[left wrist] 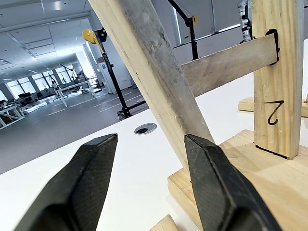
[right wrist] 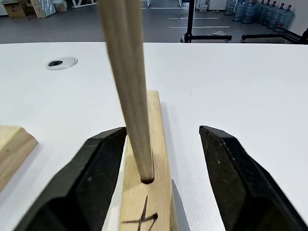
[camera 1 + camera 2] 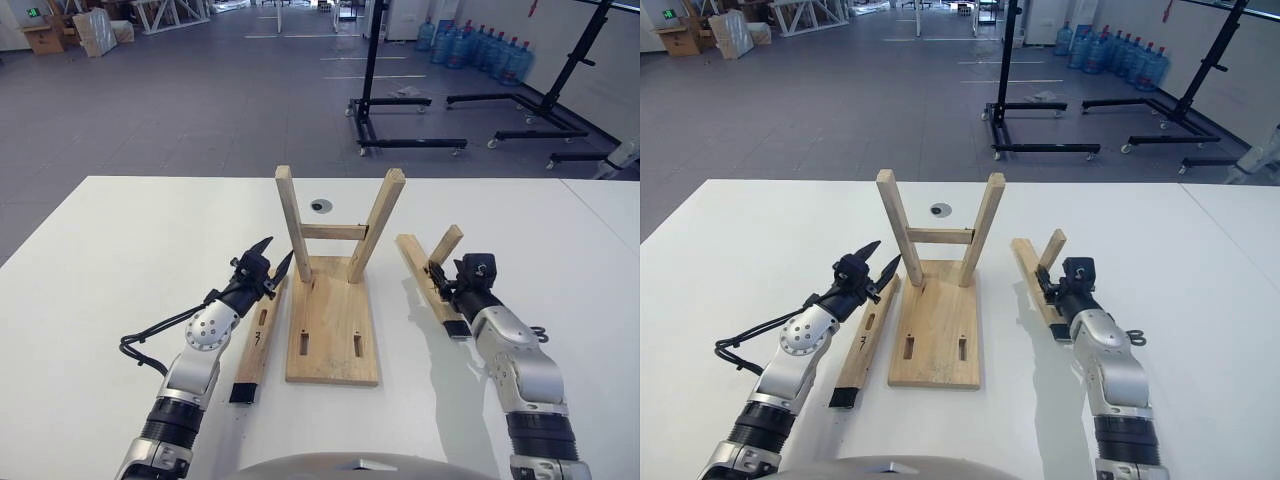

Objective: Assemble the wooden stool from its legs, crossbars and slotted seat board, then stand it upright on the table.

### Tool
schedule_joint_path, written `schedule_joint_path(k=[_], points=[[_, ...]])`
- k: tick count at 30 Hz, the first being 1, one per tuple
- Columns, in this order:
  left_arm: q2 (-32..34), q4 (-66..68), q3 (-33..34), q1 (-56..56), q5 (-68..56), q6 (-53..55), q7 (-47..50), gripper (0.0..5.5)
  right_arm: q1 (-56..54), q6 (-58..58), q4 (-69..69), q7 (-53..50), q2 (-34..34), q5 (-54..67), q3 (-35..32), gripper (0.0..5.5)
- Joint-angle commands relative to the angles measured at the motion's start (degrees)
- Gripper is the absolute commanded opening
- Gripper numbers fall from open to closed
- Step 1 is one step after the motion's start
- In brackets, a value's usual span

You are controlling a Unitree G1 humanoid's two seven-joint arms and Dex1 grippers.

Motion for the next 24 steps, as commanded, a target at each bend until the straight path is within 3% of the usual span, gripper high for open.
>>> schedule_joint_path(k=[1, 24], points=[[-0.04, 0.18, 0.37, -0.01, 0.82, -0.66, 0.76, 2.52, -3.59, -0.74, -0.42, 0.71, -0.66, 1.26, -2.56, 3.0], [-0.1, 3.93, 0.86, -2.59, 0.8, -3.32, 1.48, 2.52, -23.25, -4.66, 1.17, 3.77, -4.63, 3.99, -7.19, 3.0]])
